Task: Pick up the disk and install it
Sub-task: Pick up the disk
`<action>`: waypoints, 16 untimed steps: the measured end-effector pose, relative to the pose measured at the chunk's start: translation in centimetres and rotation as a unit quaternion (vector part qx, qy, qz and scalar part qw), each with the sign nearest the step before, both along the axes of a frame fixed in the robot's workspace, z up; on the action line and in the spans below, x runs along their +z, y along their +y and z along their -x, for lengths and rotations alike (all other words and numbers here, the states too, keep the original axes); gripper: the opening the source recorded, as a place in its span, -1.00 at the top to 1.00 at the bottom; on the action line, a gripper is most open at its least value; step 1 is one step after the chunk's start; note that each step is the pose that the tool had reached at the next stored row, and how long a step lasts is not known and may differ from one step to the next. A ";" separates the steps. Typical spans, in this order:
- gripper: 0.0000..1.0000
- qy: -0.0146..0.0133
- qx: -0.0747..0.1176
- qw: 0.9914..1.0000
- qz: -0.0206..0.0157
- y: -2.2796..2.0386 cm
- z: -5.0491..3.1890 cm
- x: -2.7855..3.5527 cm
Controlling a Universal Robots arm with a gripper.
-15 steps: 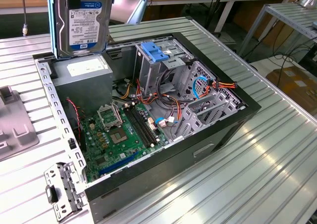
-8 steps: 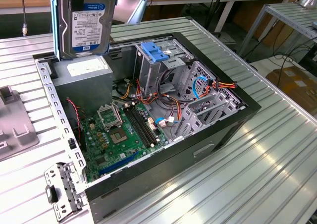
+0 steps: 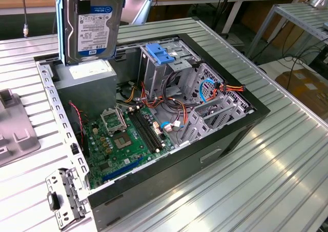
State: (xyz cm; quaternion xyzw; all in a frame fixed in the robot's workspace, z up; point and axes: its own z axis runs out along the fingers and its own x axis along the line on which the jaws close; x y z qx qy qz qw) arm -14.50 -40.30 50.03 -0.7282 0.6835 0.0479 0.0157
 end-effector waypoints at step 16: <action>0.26 0.000 0.000 1.000 0.000 -1.84 -0.90 -0.05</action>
